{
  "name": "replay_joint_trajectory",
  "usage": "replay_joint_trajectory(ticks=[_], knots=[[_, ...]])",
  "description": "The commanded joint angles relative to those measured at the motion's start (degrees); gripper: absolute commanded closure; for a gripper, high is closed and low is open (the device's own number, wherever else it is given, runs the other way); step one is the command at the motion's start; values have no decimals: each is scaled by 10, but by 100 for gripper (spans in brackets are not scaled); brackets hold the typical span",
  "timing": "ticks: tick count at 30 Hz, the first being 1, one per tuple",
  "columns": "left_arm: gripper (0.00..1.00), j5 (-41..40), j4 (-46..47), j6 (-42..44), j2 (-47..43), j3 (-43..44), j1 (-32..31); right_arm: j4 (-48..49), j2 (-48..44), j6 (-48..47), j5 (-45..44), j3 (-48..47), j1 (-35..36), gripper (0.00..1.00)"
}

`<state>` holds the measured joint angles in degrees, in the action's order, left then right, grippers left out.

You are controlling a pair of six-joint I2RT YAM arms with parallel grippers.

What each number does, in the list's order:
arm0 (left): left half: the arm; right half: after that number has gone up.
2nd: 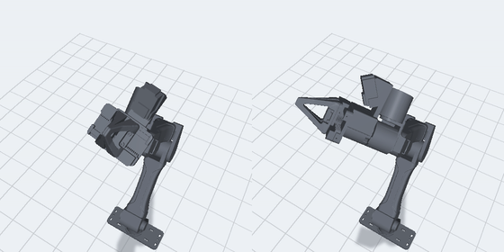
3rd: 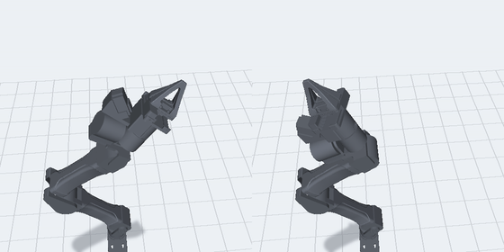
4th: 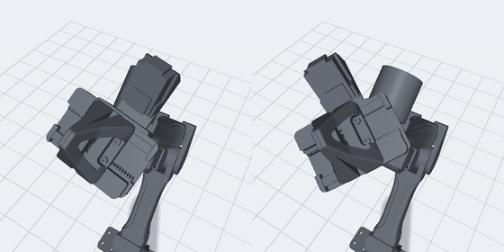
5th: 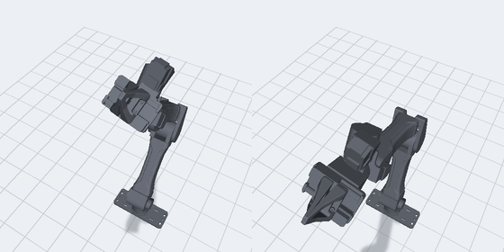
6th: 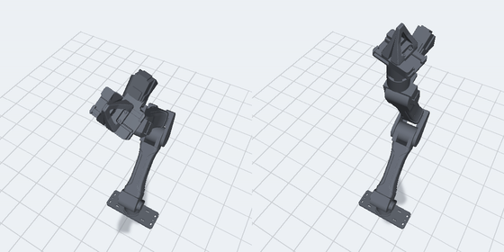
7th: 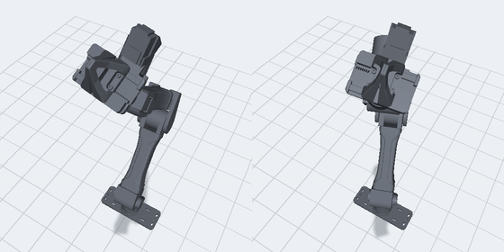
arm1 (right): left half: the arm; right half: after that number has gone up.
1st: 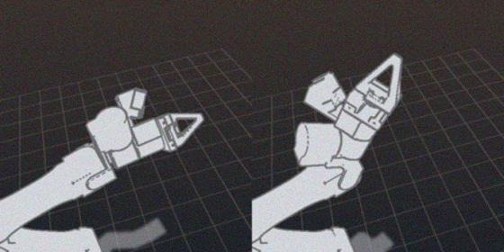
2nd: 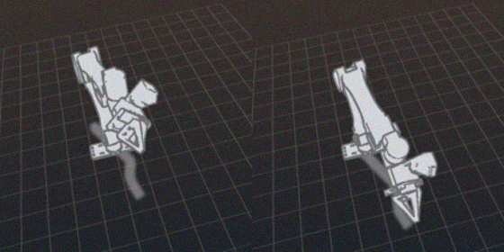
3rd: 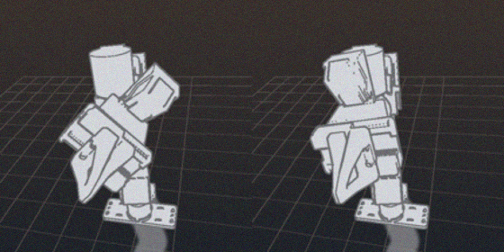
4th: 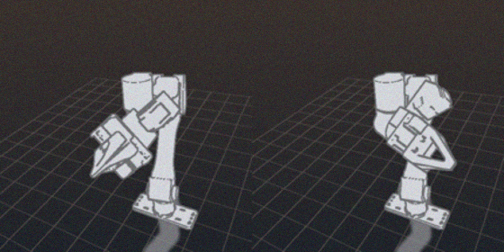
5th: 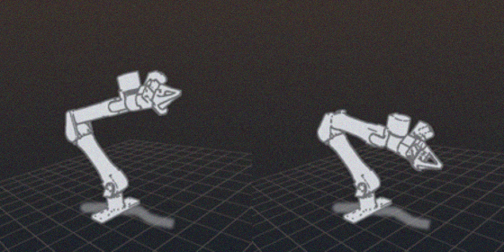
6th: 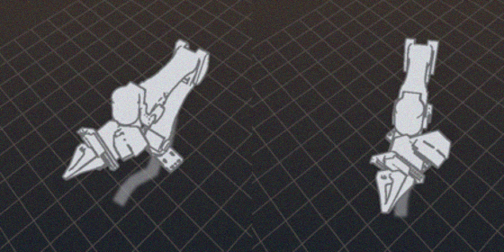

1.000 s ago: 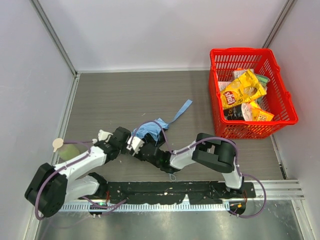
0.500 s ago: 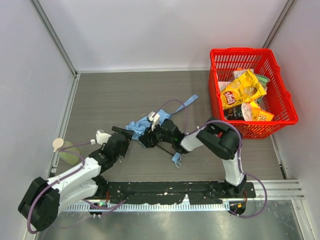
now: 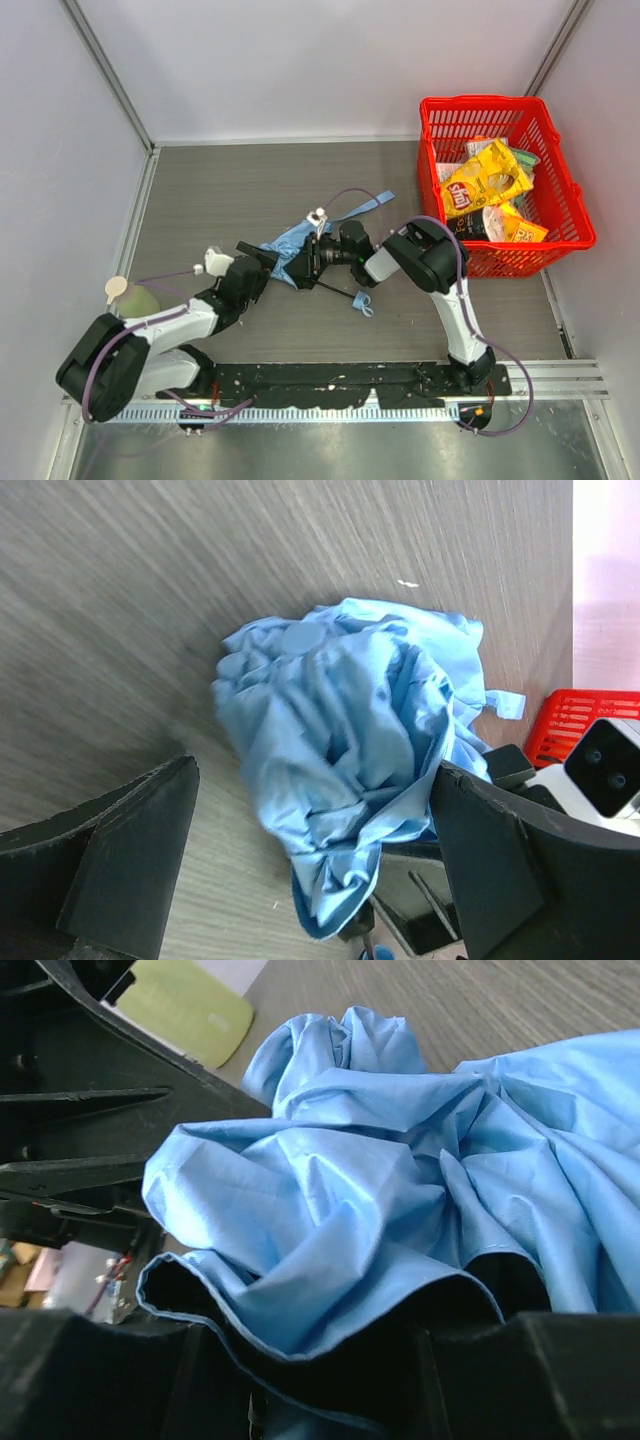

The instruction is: Put away the umbrella

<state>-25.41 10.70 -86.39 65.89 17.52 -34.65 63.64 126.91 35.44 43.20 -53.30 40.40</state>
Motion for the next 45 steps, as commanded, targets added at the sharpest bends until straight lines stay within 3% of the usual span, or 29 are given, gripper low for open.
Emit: replay_joint_trajectory(ticks=[1, 5, 9, 14, 17, 19, 20, 23, 24, 28, 34, 37, 42, 45], knots=[[0, -27, -33, 6, 64, 45, -1, -153, 61, 57, 86, -15, -2, 99], [3, -29, -21, 15, 121, 63, 0, -162, 68, 79, 105, -32, -9, 99], [23, -5, 29, 19, 160, 58, 1, -171, 74, 70, 102, -38, -16, 99], [90, 10, 92, 32, 179, 45, 2, -189, 61, 45, 90, -28, -13, 99], [99, 19, 66, 42, 171, 52, 1, -256, 38, 7, 63, -27, -10, 99], [100, 28, 56, 36, 162, 47, 1, -346, 1, -50, 19, -36, -10, 96], [100, 33, 45, 32, 157, 47, 2, -393, -14, -93, -29, -39, -9, 84], [100, 56, 4, 23, 147, 54, 1, -504, -112, -164, -116, -38, 2, 63], [100, 63, -15, 20, 146, 59, 1, -512, -132, -186, -145, -34, 7, 47], [100, 91, -90, 3, 149, 82, 1, -563, -220, -259, -174, -39, 26, 31], [100, 97, -202, -25, 133, 119, 2, -603, -204, -351, -200, -95, 91, 28], [100, 82, -273, -31, 127, 152, 1, -588, -213, -392, -336, -82, 146, 28], [100, 83, -295, -53, 135, 168, 1, -485, -199, -389, -597, -45, 244, 28], [100, 86, -299, -65, 138, 168, 0, -459, -180, -370, -679, -41, 276, 28]])
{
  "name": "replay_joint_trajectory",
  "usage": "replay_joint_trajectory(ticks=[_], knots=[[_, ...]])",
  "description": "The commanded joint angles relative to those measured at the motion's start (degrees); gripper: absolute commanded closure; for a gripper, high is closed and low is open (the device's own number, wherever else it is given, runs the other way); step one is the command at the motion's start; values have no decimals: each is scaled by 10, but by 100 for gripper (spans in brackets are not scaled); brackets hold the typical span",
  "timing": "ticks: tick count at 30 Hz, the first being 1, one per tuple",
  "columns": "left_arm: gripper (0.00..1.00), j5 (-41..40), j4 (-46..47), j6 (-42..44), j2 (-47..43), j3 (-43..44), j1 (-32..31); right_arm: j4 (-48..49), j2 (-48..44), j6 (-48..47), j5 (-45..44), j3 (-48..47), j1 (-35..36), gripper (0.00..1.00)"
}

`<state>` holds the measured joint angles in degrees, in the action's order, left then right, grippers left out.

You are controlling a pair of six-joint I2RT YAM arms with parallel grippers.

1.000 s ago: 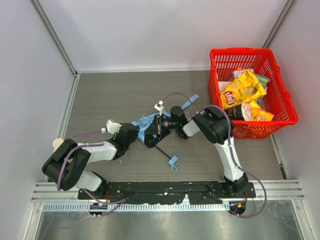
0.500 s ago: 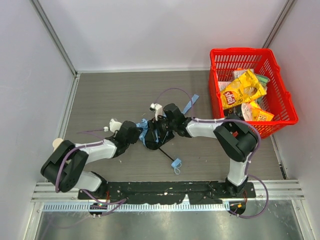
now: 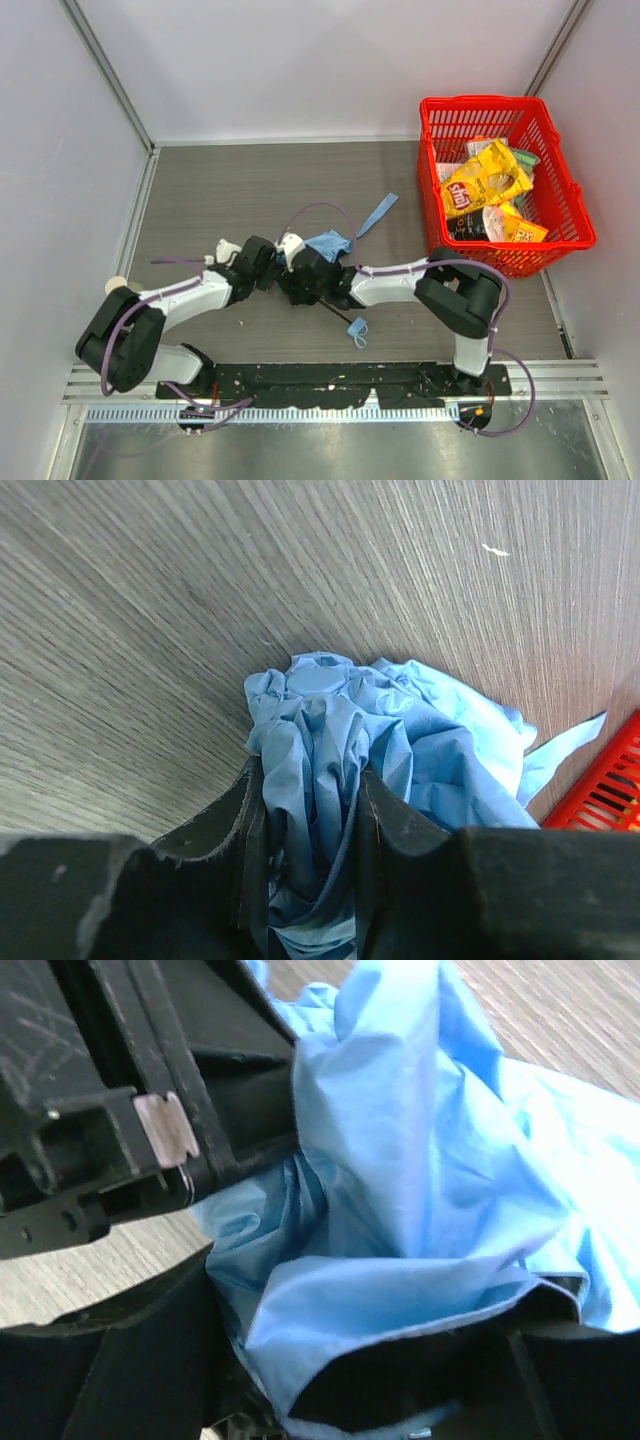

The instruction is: Put away the umbrella

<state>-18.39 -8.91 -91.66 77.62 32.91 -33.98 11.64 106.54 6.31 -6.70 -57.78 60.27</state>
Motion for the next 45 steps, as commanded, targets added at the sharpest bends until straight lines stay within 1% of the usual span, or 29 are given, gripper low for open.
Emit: replay_joint_trajectory(ticks=[1, 2, 3, 4, 5, 6, 7, 8, 9, 10, 11, 12, 15, 16, 17, 19, 20, 21, 22, 23, 24, 26, 28, 31, 34, 36, 38, 41, 45], knots=[[100, 11, -106, -16, 18, 12, -7, 60, 44, -72, -238, 0, 83, 30], [100, 5, -110, -21, 12, 10, -11, 71, 65, -73, -274, -1, 97, 32], [100, -1, -114, -24, 8, 9, -11, 76, 73, -77, -326, 0, 106, 39], [100, -6, -119, -26, 1, 8, -12, 87, 87, -76, -355, 4, 116, 46], [100, -10, -124, -26, -7, 7, -12, 91, 90, -72, -376, 8, 119, 61], [100, -16, -126, -29, -18, 2, -12, 106, 96, -66, -378, 22, 119, 69], [100, -23, -123, -33, -29, -5, -11, 117, 96, -63, -381, 32, 116, 82], [100, -26, -113, -40, -43, -17, -12, 139, 99, -63, -379, 50, 115, 88], [100, -30, -102, -46, -59, -28, -12, 143, 101, -63, -359, 56, 107, 99], [100, -33, -90, -50, -71, -39, -13, 149, 102, -63, -340, 64, 103, 99], [100, -39, -82, -49, -80, -47, -11, 159, 101, -64, -296, 72, 93, 99], [100, -45, -84, -48, -86, -49, -12, 175, 98, -63, -235, 84, 86, 99], [100, -52, -84, -44, -99, -50, -12, 200, 95, -40, -115, 103, 36, 99], [100, -50, -76, -41, -102, -54, -12, 210, 92, -35, -45, 107, 26, 99], [95, -48, -68, -33, -107, -57, -12, 217, 89, -30, -13, 108, 4, 99], [65, -50, -59, -12, -124, -61, -12, 228, 91, -10, 105, 105, -37, 99], [49, -55, -59, -4, -138, -65, -12, 228, 98, 9, 179, 101, -51, 99], [38, -66, -55, 6, -155, -74, -12, 232, 108, 15, 208, 94, -76, 99], [30, -74, -46, 18, -171, -84, -11, 226, 115, 28, 283, 87, -87, 99], [7, -79, -27, 31, -192, -100, -11, 211, 131, 38, 322, 65, -109, 99], [0, -81, -8, 37, -211, -117, -10, 204, 139, 51, 359, 56, -120, 99], [0, -82, 30, 56, -248, -144, -11, 207, 154, 83, 421, 44, -139, 99], [1, -84, 43, 65, -273, -160, -10, 226, 168, 120, 467, 44, -156, 99], [0, -82, 103, 68, -278, -187, -7, 259, 204, 200, 527, 33, -175, 99], [0, -82, 162, 85, -253, -185, -2, 281, 240, 258, 565, 15, -186, 99], [0, -63, 199, 97, -222, -172, 7, 313, 251, 300, 580, 12, -190, 99], [0, -45, 228, 110, -186, -153, 15, 319, 259, 323, 593, 6, -197, 99], [0, -38, 225, 110, -136, -125, 26, 310, 264, 325, 600, -1, -205, 99], [0, -56, 160, 56, -79, -102, 33, 324, 265, 335, 614, -1, -205, 99]])
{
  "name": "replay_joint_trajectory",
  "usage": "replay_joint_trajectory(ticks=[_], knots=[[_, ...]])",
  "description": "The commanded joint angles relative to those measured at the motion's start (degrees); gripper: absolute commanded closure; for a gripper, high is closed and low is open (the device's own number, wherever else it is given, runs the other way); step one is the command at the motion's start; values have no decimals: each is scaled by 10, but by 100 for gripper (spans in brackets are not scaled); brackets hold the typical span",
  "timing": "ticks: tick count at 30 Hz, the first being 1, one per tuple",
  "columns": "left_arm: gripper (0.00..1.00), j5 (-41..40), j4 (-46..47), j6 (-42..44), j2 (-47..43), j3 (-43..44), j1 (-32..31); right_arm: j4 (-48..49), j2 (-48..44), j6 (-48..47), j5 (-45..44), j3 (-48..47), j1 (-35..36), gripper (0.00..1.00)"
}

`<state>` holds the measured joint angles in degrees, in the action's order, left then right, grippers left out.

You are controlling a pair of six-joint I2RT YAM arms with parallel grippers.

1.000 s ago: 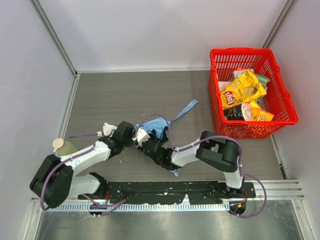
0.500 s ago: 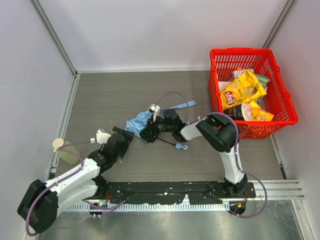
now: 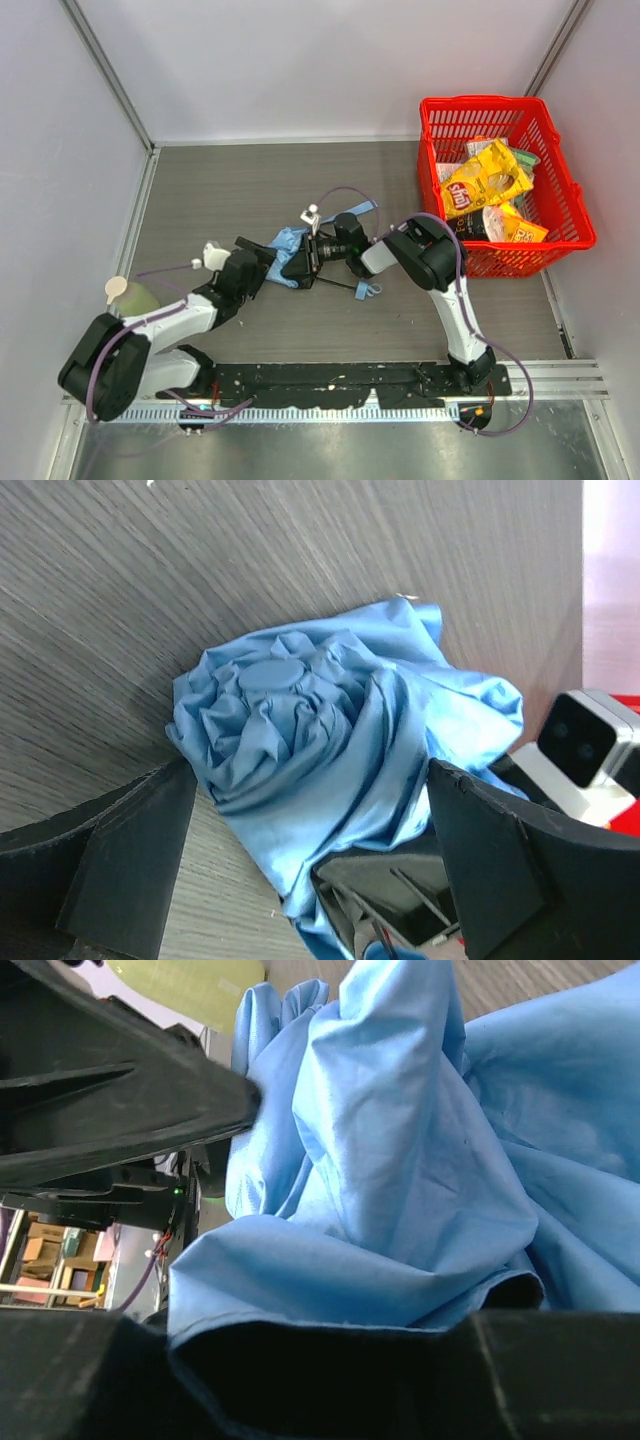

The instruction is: Put away the umbrella

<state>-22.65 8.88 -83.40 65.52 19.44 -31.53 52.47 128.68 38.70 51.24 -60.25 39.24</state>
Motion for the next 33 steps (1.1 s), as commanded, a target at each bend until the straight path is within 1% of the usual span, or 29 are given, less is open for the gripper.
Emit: replay_joint_trajectory(ticks=[1, 4, 6, 7, 8, 9, 11, 13, 14, 15, 16, 18, 19, 20, 21, 22, 23, 24, 25, 27, 29, 30, 32, 33], knots=[[1, -16, -40, -33, 59, 45, 9, -84, 46, 12, 37, 22, 4, 99], [0, 1, -67, -33, 114, 74, 9, -87, 49, 10, 40, 16, 4, 99], [7, 24, -57, -33, 145, 83, 9, -107, 47, -5, 38, 9, 5, 99], [17, 34, -33, -25, 159, 81, 9, -145, 45, -28, 37, -2, 7, 99], [26, 43, -16, -16, 169, 76, 9, -160, 43, -37, 34, -7, 7, 99], [32, 49, -6, -12, 179, 70, 9, -194, 38, -61, 28, -16, 7, 99], [54, 63, 33, -2, 190, 54, 9, -240, 30, -94, 19, -28, 7, 99], [69, 69, 59, 4, 195, 39, 10, -260, 24, -106, 19, -36, 8, 99], [84, 72, 58, 9, 196, 38, 9, -263, 20, -107, 19, -39, 9, 99], [94, 72, 41, 11, 194, 43, 9, -266, 17, -112, 17, -40, 8, 99], [100, 72, 30, 18, 192, 46, 10, -284, 12, -117, 13, -44, 8, 99], [100, 74, 15, 23, 184, 49, 10, -340, -4, -154, -28, -57, 9, 99], [100, 75, 9, 21, 180, 48, 9, -361, -12, -165, -53, -58, 9, 96], [100, 78, 1, 20, 175, 48, 9, -395, -36, -180, -93, -60, 9, 81], [100, 79, -7, 20, 171, 48, 9, -414, -48, -187, -119, -61, 8, 73], [100, 78, -21, 15, 168, 48, 7, -435, -76, -195, -154, -62, 10, 61], [100, 75, -29, 13, 165, 46, 8, -439, -90, -201, -165, -60, 12, 41], [100, 76, -31, 10, 164, 44, 6, -459, -118, -216, -191, -64, 13, 30], [100, 78, -33, 9, 164, 41, 6, -465, -143, -225, -204, -63, 19, 26], [100, 82, -38, 0, 161, 38, 6, -498, -170, -272, -241, -74, 35, 25], [100, 84, -46, -4, 153, 38, 5, -510, -193, -322, -296, -73, 57, 24], [100, 83, -53, -6, 150, 39, 5, -510, -198, -331, -313, -71, 74, 24], [100, 79, -71, -14, 142, 44, 6, -505, -208, -358, -364, -63, 104, 23], [100, 77, -81, -15, 139, 47, 5, -495, -215, -372, -419, -52, 118, 22]])
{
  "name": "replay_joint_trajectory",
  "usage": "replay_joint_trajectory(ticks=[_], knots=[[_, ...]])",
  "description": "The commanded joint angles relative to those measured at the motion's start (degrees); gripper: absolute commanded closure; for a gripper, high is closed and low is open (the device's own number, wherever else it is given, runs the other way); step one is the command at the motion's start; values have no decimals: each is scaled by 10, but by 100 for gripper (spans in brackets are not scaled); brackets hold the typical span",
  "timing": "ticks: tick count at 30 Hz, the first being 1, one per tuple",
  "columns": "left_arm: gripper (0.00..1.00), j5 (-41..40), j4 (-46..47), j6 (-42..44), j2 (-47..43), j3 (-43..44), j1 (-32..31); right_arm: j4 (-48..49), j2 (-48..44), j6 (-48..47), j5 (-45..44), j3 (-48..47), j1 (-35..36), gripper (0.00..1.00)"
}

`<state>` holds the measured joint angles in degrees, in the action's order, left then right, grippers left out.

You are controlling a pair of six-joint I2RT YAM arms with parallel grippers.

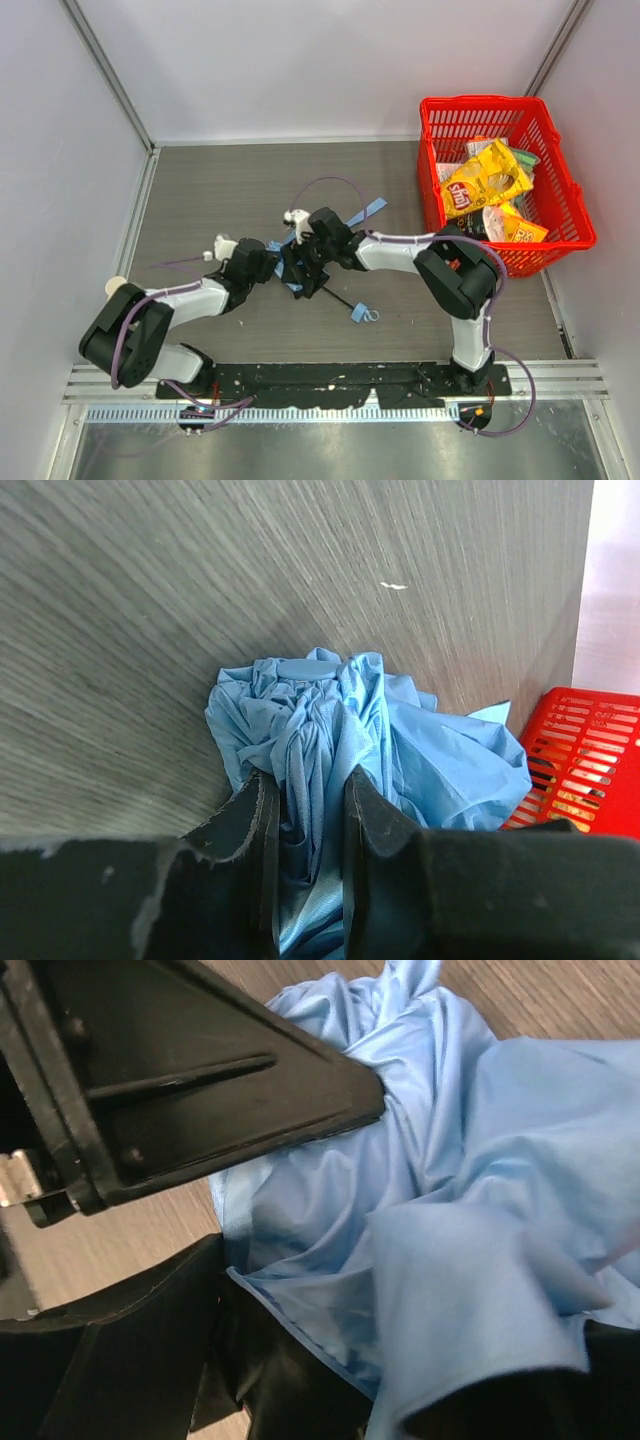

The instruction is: Put away the umbrella

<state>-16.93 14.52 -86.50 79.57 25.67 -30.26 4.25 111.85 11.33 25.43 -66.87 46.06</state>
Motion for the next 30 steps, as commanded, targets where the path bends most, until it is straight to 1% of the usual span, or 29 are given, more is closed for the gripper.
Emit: replay_joint_trajectory(ticks=[1, 2, 3, 4, 5, 7, 8, 9, 10, 11, 12, 13, 14, 15, 16, 17, 18, 19, 20, 21, 22, 23, 24, 25, 26, 27, 28, 30], knots=[[100, 18, -143, 15, -6, -13, -7, -1, -51, -105, -185, 23, 74, 22], [100, 16, -143, 12, -7, -12, -8, 26, -60, -110, -231, 43, 88, 21], [100, 15, -161, 6, -7, -11, -8, 39, -64, -127, -248, 51, 113, 21], [100, 15, -167, 3, -6, -8, -7, 57, -66, -137, -284, 60, 124, 21], [100, 17, -172, -2, -2, -4, -7, 62, -64, -141, -295, 61, 141, 21], [100, 26, -179, -13, 4, -1, -8, 64, -38, -151, -368, 54, 169, 21], [100, 30, -182, -17, 6, 1, -8, 64, -26, -155, -436, 51, 183, 21], [100, 34, -184, -20, 6, 2, -8, 61, -3, -156, -483, 46, 187, 22], [100, 35, -188, -21, 2, 1, -7, 55, 8, -152, -559, 41, 192, 26], [100, 34, -192, -25, -3, -1, -8, 54, 26, -149, -582, 41, 193, 29], [100, 33, -188, -29, -9, -6, -8, 65, 31, -137, -615, 52, 192, 38], [100, 32, -182, -31, -17, -11, -8, 74, 39, -136, -616, 60, 191, 48], [100, 30, -177, -33, -24, -18, -8, 86, 42, -130, -610, 74, 187, 66], [100, 29, -170, -32, -32, -22, -8, 88, 50, -121, -593, 81, 185, 73], [100, 26, -165, -26, -38, -26, -7, 91, 53, -118, -576, 87, 177, 83], [100, 23, -157, -19, -45, -29, -8, 89, 61, -113, -534, 88, 171, 96], [95, 22, -149, -10, -54, -34, -8, 88, 64, -114, -516, 89, 161, 99], [83, 21, -134, -3, -62, -40, -7, 87, 70, -114, -449, 89, 154, 99], [70, 17, -128, 1, -71, -47, -8, 89, 71, -99, -421, 91, 142, 99], [55, 13, -122, 3, -78, -53, -8, 105, 72, -97, -353, 101, 134, 99], [45, 8, -116, 8, -85, -59, -7, 106, 72, -92, -302, 102, 113, 99], [36, 7, -115, 15, -93, -62, -7, 122, 72, -76, -223, 112, 101, 99], [22, 5, -118, 24, -95, -62, -5, 130, 72, -69, -187, 115, 81, 99], [8, 5, -119, 33, -95, -61, -6, 143, 73, -51, -109, 120, 68, 99], [1, 8, -122, 40, -92, -56, -5, 152, 77, -41, -81, 122, 45, 99], [0, 9, -130, 44, -87, -52, -4, 167, 79, -20, -23, 121, 27, 99], [0, 10, -136, 46, -82, -48, -3, 166, 89, -11, 6, 117, 18, 99], [0, 10, -134, 48, -68, -45, -3, 189, 107, 39, 136, 106, -6, 99]])
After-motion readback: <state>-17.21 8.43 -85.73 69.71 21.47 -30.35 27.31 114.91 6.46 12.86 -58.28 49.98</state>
